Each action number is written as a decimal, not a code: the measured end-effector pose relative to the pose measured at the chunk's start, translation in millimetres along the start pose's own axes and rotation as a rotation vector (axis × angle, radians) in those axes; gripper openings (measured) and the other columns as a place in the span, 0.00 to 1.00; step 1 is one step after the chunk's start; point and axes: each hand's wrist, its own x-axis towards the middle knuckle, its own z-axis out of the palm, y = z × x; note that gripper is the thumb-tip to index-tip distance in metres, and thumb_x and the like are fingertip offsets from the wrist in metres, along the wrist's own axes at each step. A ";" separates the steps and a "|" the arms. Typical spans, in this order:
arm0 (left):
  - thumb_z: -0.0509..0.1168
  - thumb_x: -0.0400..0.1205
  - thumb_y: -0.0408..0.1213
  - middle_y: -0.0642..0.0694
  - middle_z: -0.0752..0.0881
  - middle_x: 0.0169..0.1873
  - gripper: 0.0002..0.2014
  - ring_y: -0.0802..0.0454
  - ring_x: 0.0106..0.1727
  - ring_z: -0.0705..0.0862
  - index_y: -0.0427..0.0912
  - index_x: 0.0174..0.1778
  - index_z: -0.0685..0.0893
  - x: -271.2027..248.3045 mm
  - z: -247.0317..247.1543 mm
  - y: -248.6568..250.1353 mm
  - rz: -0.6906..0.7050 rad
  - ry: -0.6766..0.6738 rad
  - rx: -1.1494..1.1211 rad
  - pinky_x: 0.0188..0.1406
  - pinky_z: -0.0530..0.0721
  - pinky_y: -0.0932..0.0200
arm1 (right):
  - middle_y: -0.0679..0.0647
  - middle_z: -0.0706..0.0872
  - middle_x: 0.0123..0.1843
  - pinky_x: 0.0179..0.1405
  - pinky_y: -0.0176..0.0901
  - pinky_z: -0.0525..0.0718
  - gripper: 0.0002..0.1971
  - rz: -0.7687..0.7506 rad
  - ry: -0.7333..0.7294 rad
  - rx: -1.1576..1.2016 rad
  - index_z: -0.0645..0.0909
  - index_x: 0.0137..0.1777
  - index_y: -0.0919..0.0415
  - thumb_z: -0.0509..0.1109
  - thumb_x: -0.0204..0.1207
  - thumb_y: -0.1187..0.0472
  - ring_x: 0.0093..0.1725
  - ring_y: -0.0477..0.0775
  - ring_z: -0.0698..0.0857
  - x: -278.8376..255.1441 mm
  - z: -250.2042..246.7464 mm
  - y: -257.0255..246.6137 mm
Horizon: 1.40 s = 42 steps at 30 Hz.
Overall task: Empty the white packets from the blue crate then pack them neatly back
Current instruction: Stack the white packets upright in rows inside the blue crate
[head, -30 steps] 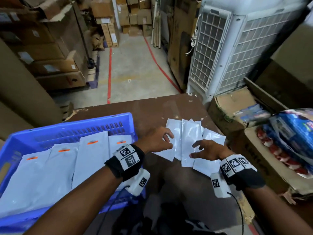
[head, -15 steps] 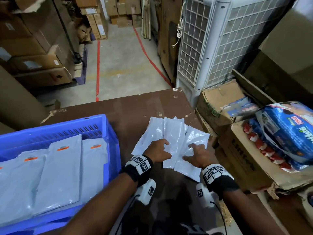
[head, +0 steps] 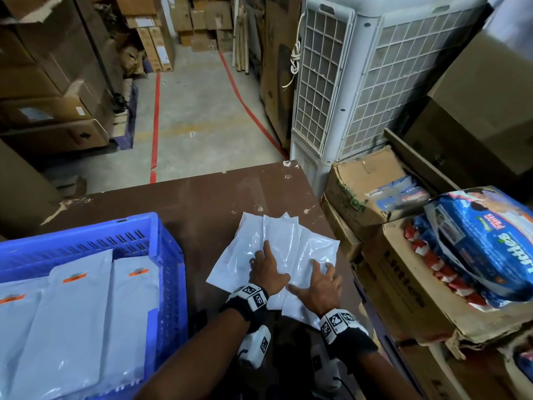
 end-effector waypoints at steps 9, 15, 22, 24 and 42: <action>0.71 0.79 0.35 0.43 0.69 0.79 0.41 0.41 0.78 0.70 0.42 0.84 0.55 13.5 6.5 -10.4 0.003 0.121 -0.336 0.73 0.70 0.52 | 0.63 0.49 0.85 0.80 0.62 0.61 0.56 -0.077 0.006 0.005 0.50 0.85 0.48 0.72 0.63 0.27 0.81 0.71 0.56 -10.5 22.2 2.7; 0.73 0.78 0.42 0.47 0.89 0.57 0.12 0.51 0.55 0.86 0.52 0.56 0.82 13.4 9.3 -26.8 -0.022 0.033 -0.546 0.57 0.83 0.57 | 0.60 0.51 0.85 0.79 0.57 0.63 0.55 -0.153 -0.093 0.128 0.49 0.87 0.48 0.76 0.64 0.38 0.82 0.66 0.55 -13.3 26.1 0.9; 0.68 0.82 0.48 0.50 0.87 0.62 0.20 0.51 0.61 0.86 0.48 0.70 0.80 -5.4 -2.0 -25.5 0.048 0.015 -0.767 0.65 0.84 0.44 | 0.47 0.81 0.59 0.57 0.32 0.76 0.20 -0.248 -0.071 0.501 0.75 0.69 0.56 0.74 0.79 0.59 0.61 0.49 0.81 -19.9 -10.1 6.7; 0.68 0.84 0.43 0.47 0.89 0.59 0.15 0.50 0.57 0.88 0.47 0.66 0.82 -10.4 -12.6 -22.9 0.062 0.018 -0.784 0.58 0.88 0.46 | 0.49 0.86 0.52 0.45 0.33 0.80 0.11 -0.209 -0.087 0.546 0.82 0.61 0.60 0.72 0.81 0.59 0.51 0.51 0.86 -21.6 -24.0 9.6; 0.74 0.69 0.25 0.57 0.71 0.63 0.23 0.56 0.66 0.69 0.66 0.29 0.85 -35.3 -19.2 -74.8 0.326 0.375 -0.131 0.68 0.68 0.60 | 0.57 0.86 0.62 0.56 0.65 0.88 0.33 -0.116 -0.093 0.744 0.70 0.73 0.54 0.77 0.67 0.55 0.58 0.60 0.88 3.4 -0.7 78.9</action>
